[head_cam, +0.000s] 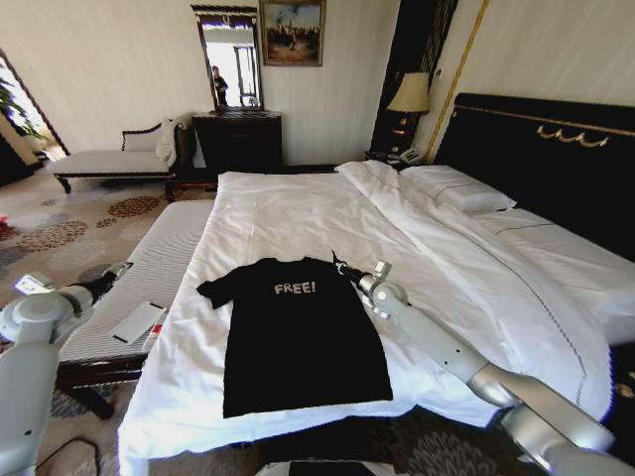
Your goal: Fold the clothes on the bed.
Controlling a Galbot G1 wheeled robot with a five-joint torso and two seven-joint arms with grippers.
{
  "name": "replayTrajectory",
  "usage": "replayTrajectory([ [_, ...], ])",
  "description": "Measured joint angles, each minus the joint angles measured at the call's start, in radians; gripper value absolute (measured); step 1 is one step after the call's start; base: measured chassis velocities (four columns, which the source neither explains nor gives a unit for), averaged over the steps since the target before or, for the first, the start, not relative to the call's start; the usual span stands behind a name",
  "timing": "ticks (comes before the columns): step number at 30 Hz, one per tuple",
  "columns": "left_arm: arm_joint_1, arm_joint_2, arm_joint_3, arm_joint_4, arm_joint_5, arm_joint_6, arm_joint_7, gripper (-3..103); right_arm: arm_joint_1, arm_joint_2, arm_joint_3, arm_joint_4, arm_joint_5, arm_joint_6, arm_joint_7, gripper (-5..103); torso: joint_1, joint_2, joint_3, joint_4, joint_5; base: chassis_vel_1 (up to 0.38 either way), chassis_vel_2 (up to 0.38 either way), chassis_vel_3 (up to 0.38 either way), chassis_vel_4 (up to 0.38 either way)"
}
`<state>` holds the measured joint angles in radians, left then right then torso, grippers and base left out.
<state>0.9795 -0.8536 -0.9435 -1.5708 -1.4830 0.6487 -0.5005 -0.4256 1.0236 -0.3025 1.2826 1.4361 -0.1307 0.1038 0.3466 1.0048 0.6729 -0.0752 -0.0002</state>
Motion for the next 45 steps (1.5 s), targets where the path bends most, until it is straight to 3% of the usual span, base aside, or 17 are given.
replayTrajectory([
  [7, -0.002, -0.019, 0.013, 0.000, 0.014, -0.001, 0.001, 100, 0.030, 0.061, -0.056, -0.081, -0.044, 0.010, 0.000, -2, 0.000, 0.000, 0.000, -0.0001, 0.0001, 0.000, 0.000, 0.000, 0.000],
  [11, 0.001, -0.020, 0.016, 0.002, 0.017, -0.001, 0.002, 100, 0.021, 0.062, -0.063, -0.080, -0.064, 0.012, -0.007, 2, 0.000, 0.000, 0.000, 0.0001, 0.0002, 0.000, 0.000, 0.000, 0.000],
  [14, 0.001, -0.021, 0.023, 0.001, 0.020, -0.001, 0.002, 100, 0.015, 0.053, -0.062, -0.052, -0.064, 0.019, -0.007, 18, 0.000, 0.000, 0.000, -0.0001, 0.0003, 0.000, 0.000, 0.000, 0.000],
  [20, -0.005, -0.031, 0.040, -0.003, 0.029, -0.002, 0.002, 100, 0.013, 0.028, -0.039, 0.006, -0.045, 0.044, -0.043, 34, 0.000, 0.000, 0.000, -0.0001, 0.0002, 0.000, 0.000, 0.000, 0.000],
  [22, -0.006, -0.036, 0.047, -0.006, 0.035, -0.002, 0.001, 100, 0.014, 0.019, -0.023, 0.016, -0.033, 0.047, -0.047, 45, 0.000, 0.000, 0.000, -0.0001, 0.0002, 0.000, 0.000, 0.000, 0.000],
  [23, -0.006, -0.038, 0.050, -0.008, 0.037, -0.002, 0.001, 100, 0.017, 0.017, -0.015, 0.011, -0.030, 0.047, -0.046, 51, 0.000, 0.000, 0.000, -0.0001, 0.0002, 0.000, 0.000, 0.000, 0.000],
  [25, -0.006, -0.039, 0.053, -0.009, 0.038, -0.002, 0.001, 100, 0.021, 0.017, -0.007, 0.002, -0.027, 0.048, -0.039, 51, 0.000, 0.000, 0.000, -0.0001, 0.0002, 0.000, 0.000, 0.000, 0.000],
  [29, -0.012, -0.041, 0.085, -0.017, 0.033, -0.002, -0.003, 100, 0.022, 0.000, 0.040, -0.006, -0.007, 0.043, 0.000, 73, 0.000, 0.000, 0.000, 0.0003, 0.0003, 0.000, 0.000, 0.000, 0.000],
  [30, -0.012, -0.041, 0.085, -0.017, 0.033, -0.002, -0.003, 100, 0.022, 0.000, 0.040, -0.006, -0.007, 0.043, 0.000, 73, 0.000, 0.000, 0.000, 0.0003, 0.0003, 0.000, 0.000, 0.000, 0.000],
  [31, -0.018, -0.045, 0.098, -0.018, 0.026, -0.002, -0.005, 100, 0.017, -0.009, 0.051, 0.004, -0.005, 0.040, 0.005, 73, 0.000, 0.000, 0.000, 0.0002, 0.0004, 0.000, 0.000, 0.000, 0.000],
  [35, -0.065, -0.086, 0.162, -0.007, -0.069, 0.014, -0.051, 100, -0.008, -0.043, 0.077, 0.045, 0.003, 0.033, 0.034, 94, 0.000, 0.000, 0.000, -0.0004, 0.0004, 0.000, 0.000, 0.000, 0.000],
  [39, -0.093, -0.129, 0.215, 0.014, -0.109, 0.038, -0.093, 100, -0.022, -0.059, 0.083, 0.062, 0.004, 0.030, 0.052, 99, 0.000, 0.000, 0.000, -0.0006, 0.0005, 0.000, 0.000, 0.000, 0.000],
  [45, -0.110, -0.168, 0.267, 0.078, -0.087, 0.051, -0.095, 100, -0.044, -0.071, 0.094, 0.069, 0.002, 0.027, 0.065, 100, 0.000, 0.000, 0.000, 0.0002, 0.0003, 0.000, 0.000, 0.000, 0.000],
])
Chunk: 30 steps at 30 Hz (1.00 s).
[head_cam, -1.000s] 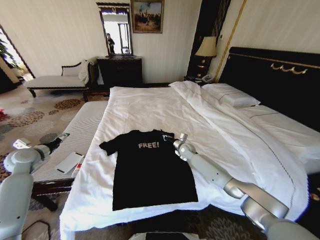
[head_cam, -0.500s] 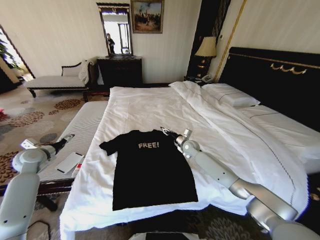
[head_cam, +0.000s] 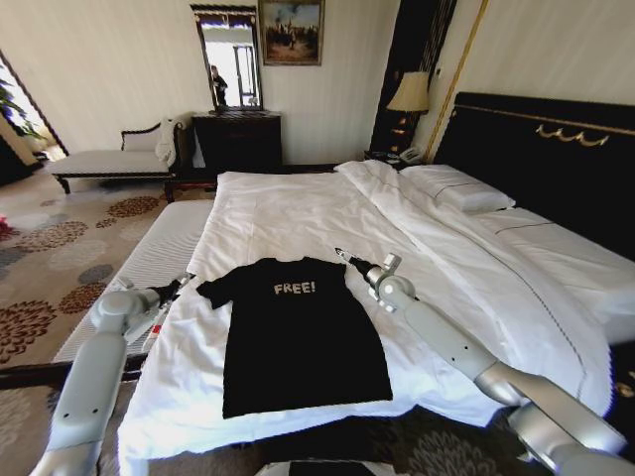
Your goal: Fold the clothes on the bed.
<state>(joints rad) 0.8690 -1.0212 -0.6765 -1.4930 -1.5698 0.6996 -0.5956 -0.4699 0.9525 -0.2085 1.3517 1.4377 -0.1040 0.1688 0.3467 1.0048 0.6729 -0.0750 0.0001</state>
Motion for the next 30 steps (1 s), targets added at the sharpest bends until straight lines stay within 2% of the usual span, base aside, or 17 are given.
replayTrajectory([
  [5, -0.020, -0.010, 0.019, 0.039, 0.012, 0.002, 0.014, 100, -0.012, -0.005, 0.009, 0.000, -0.004, -0.003, 0.007, 100, 0.000, 0.000, 0.000, 0.0000, 0.0000, 0.000, 0.000, 0.000, 0.000],
  [11, -0.074, -0.017, 0.055, 0.109, 0.045, -0.006, 0.059, 101, -0.020, -0.011, 0.014, 0.003, -0.007, -0.005, 0.011, 100, 0.000, 0.000, 0.000, -0.0003, 0.0000, 0.000, 0.000, 0.000, 0.000],
  [14, -0.095, -0.023, 0.068, 0.137, 0.054, -0.008, 0.067, 96, -0.021, -0.011, 0.014, 0.003, -0.008, -0.005, 0.012, 100, 0.000, 0.000, 0.000, -0.0002, 0.0000, 0.000, 0.000, 0.000, 0.000],
  [16, -0.112, -0.032, 0.079, 0.164, 0.066, -0.009, 0.069, 88, -0.022, -0.012, 0.015, 0.003, -0.008, -0.005, 0.012, 100, 0.000, 0.000, 0.000, -0.0003, 0.0000, 0.000, 0.000, 0.000, 0.000],
  [17, -0.118, -0.036, 0.084, 0.176, 0.075, -0.009, 0.071, 88, -0.023, -0.014, 0.015, 0.003, -0.009, -0.005, 0.012, 100, 0.000, 0.000, 0.000, -0.0003, 0.0000, 0.000, 0.000, 0.000, 0.000],
  [18, -0.123, -0.041, 0.088, 0.187, 0.085, -0.010, 0.072, 77, -0.024, -0.015, 0.016, 0.003, -0.009, -0.005, 0.012, 100, 0.000, 0.000, 0.000, -0.0003, -0.0001, 0.000, 0.000, 0.000, 0.000],
  [20, -0.125, -0.044, 0.089, 0.192, 0.092, -0.010, 0.073, 77, -0.026, -0.017, 0.017, 0.003, -0.010, -0.005, 0.012, 100, 0.000, 0.000, 0.000, -0.0003, 0.0000, 0.000, 0.000, 0.000, 0.000],
  [23, -0.123, -0.049, 0.089, 0.193, 0.107, -0.015, 0.084, 61, -0.029, -0.021, 0.023, 0.003, -0.011, -0.005, 0.011, 100, 0.000, 0.000, 0.000, -0.0003, -0.0001, 0.000, 0.000, 0.000, 0.000],
  [24, -0.123, -0.049, 0.089, 0.193, 0.107, -0.015, 0.084, 61, -0.029, -0.021, 0.023, 0.003, -0.011, -0.005, 0.011, 100, 0.000, 0.000, 0.000, -0.0003, -0.0001, 0.000, 0.000, 0.000, 0.000],
  [25, -0.119, -0.050, 0.087, 0.190, 0.114, -0.017, 0.089, 56, -0.031, -0.022, 0.025, 0.003, -0.013, -0.005, 0.010, 100, 0.000, 0.000, 0.000, -0.0003, -0.0001, 0.000, 0.000, 0.000, 0.000],
  [28, -0.112, -0.050, 0.083, 0.184, 0.123, -0.020, 0.099, 50, -0.034, -0.023, 0.028, 0.001, -0.014, -0.005, 0.009, 100, 0.000, 0.000, 0.000, -0.0002, -0.0001, 0.000, 0.000, 0.000, 0.000],
  [30, -0.101, -0.046, 0.078, 0.178, 0.140, -0.027, 0.115, 40, -0.036, -0.024, 0.030, 0.000, -0.016, -0.005, 0.008, 100, 0.000, 0.000, 0.000, -0.0002, -0.0001, 0.000, 0.000, 0.000, 0.000],
])
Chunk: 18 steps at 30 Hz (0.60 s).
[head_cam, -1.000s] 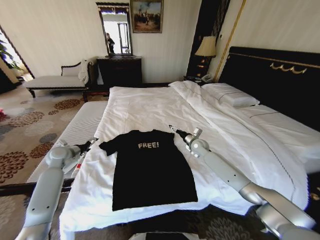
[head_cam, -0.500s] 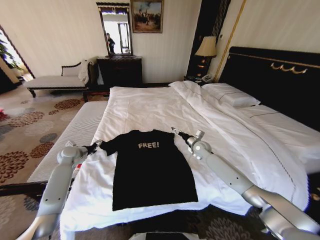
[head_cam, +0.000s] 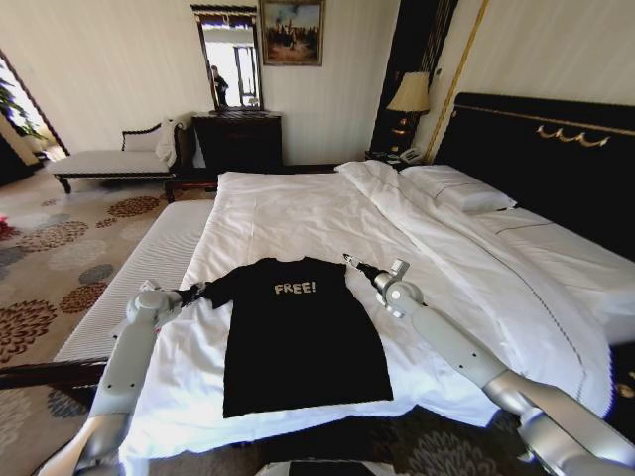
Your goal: Fold the clothes on the bed.
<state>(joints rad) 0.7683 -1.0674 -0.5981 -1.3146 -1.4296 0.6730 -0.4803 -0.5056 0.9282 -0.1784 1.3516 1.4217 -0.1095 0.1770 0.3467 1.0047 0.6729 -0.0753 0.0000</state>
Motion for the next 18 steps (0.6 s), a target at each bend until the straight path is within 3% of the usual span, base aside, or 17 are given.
replayTrajectory([
  [2, 0.006, 0.002, -0.002, -0.003, 0.015, -0.005, 0.012, 28, 0.000, 0.000, 0.000, -0.001, -0.001, 0.000, -0.001, 100, 0.000, 0.000, 0.000, 0.0000, 0.0000, 0.000, 0.000, 0.000, 0.000],
  [7, 0.013, 0.002, -0.004, -0.010, 0.031, -0.009, 0.027, 17, -0.002, 0.000, 0.001, -0.001, -0.002, 0.000, -0.001, 100, 0.000, 0.000, 0.000, 0.0000, 0.0000, 0.000, 0.000, 0.000, 0.000],
  [10, 0.017, 0.002, -0.005, -0.015, 0.039, -0.011, 0.034, 3, -0.004, 0.000, 0.001, 0.001, -0.003, 0.000, -0.001, 100, 0.000, 0.000, 0.000, 0.0000, 0.0000, 0.000, 0.000, 0.000, 0.000],
  [18, 0.024, 0.006, -0.012, -0.046, 0.046, -0.021, 0.046, 0, -0.009, -0.003, 0.006, 0.004, -0.006, 0.000, 0.000, 100, 0.000, 0.000, 0.000, 0.0000, -0.0001, 0.000, 0.000, 0.000, 0.000],
])
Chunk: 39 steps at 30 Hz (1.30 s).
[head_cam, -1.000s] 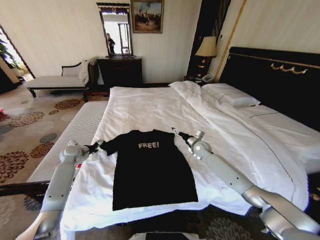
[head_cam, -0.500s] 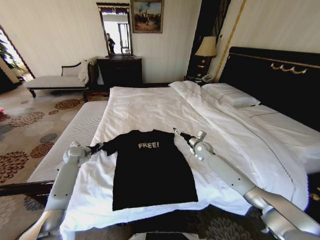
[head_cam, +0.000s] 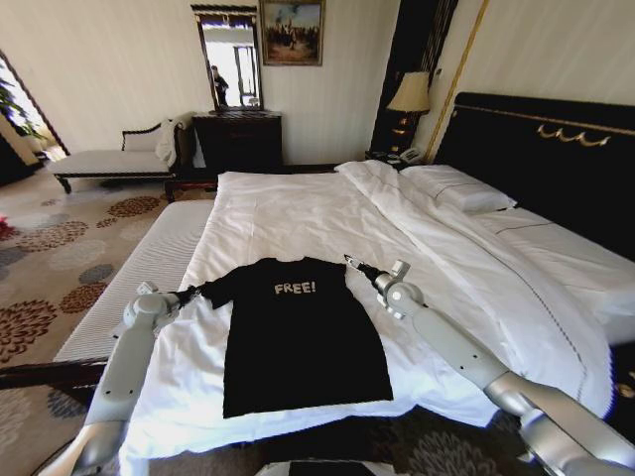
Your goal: Fold the clothes on the bed.
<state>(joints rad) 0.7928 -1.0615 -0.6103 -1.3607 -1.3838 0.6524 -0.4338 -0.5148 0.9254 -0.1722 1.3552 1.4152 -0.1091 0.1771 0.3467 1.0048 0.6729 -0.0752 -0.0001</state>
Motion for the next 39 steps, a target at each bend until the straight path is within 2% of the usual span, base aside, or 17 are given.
replayTrajectory([
  [4, -0.010, 0.014, 0.025, -0.076, -0.016, -0.020, 0.019, 0, -0.005, -0.001, 0.005, 0.000, -0.006, 0.001, 0.000, 100, 0.000, 0.000, 0.000, 0.0001, 0.0001, 0.000, 0.000, 0.000, 0.000],
  [11, -0.069, 0.010, 0.118, -0.106, -0.022, -0.048, 0.028, 0, -0.007, -0.001, 0.006, -0.001, -0.008, 0.001, 0.003, 100, 0.000, 0.000, 0.000, -0.0002, 0.0003, 0.000, 0.000, 0.000, 0.000],
  [24, -0.188, -0.081, 0.288, -0.037, 0.040, -0.058, 0.032, 0, -0.022, -0.002, 0.030, -0.006, -0.012, 0.003, 0.008, 100, 0.000, 0.000, 0.000, 0.0000, 0.0003, 0.000, 0.000, 0.000, 0.000],
  [39, -0.283, -0.197, 0.397, 0.083, 0.102, -0.071, 0.041, 0, -0.052, -0.015, 0.074, 0.012, -0.016, 0.004, 0.013, 100, 0.000, 0.000, 0.000, -0.0003, 0.0003, 0.000, 0.000, 0.000, 0.000],
])
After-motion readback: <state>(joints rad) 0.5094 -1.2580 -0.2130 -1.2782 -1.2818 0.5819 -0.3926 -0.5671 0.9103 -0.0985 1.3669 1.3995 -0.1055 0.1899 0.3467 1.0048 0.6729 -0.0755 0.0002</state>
